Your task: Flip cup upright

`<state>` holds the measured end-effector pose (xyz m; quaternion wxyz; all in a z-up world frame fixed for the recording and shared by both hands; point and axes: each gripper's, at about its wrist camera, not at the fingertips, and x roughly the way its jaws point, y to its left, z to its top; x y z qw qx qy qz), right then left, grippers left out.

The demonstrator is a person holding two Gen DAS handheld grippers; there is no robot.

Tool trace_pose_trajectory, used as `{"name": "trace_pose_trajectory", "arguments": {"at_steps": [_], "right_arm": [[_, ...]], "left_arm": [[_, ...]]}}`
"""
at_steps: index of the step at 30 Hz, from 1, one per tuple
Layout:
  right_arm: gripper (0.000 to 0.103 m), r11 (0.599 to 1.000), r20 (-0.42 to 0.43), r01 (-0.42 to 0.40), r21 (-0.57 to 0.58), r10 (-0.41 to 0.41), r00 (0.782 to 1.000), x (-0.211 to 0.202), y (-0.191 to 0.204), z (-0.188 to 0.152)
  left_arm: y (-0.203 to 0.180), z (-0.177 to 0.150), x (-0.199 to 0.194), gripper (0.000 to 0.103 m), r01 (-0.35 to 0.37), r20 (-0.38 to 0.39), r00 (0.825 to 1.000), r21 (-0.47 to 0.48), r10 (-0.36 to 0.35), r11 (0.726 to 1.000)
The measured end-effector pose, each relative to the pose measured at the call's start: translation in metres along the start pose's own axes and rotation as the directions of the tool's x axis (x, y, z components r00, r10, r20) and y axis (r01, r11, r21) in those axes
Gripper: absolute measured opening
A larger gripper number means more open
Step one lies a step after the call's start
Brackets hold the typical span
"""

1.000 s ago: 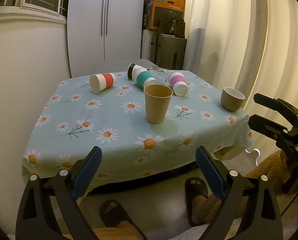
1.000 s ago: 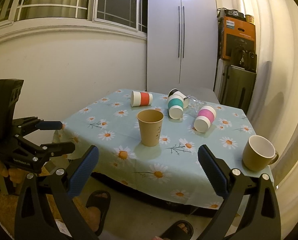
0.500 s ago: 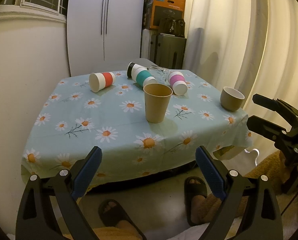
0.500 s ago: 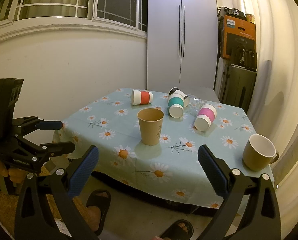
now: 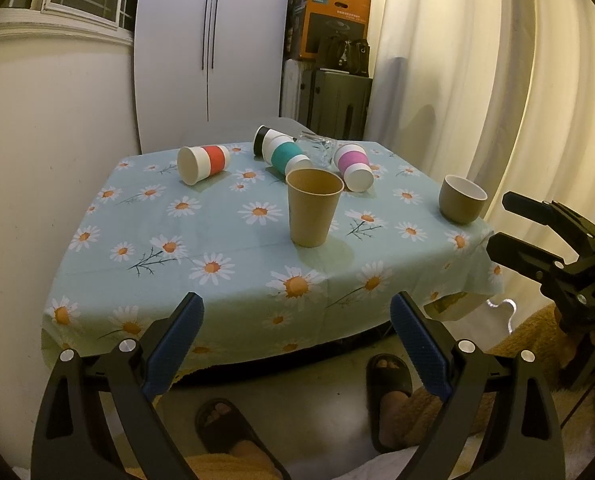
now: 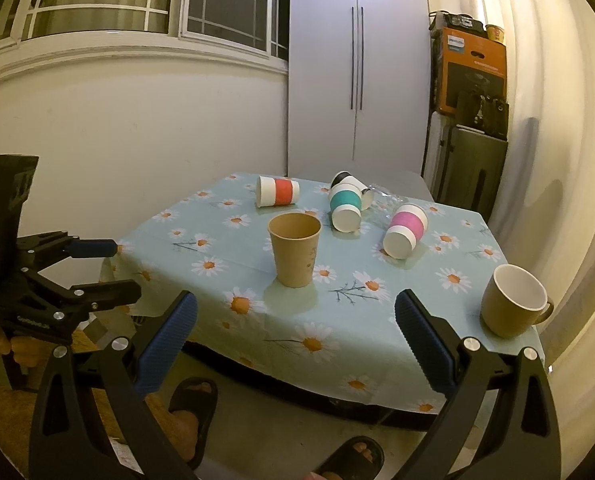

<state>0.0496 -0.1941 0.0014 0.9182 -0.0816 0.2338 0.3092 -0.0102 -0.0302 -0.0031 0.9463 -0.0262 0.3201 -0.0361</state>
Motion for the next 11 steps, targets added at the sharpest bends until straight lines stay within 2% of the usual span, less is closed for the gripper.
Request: {"name": "trace_pose_trajectory", "arguments": {"at_steps": [11], "right_arm": [[0.098,1.000,-0.019,0.027,0.008,-0.027,0.999,0.0001,-0.0018,0.0016]], "left_arm": [[0.0000,-0.0005,0.0002,0.092,0.000,0.001,1.000,-0.002,0.000,1.000]]}}
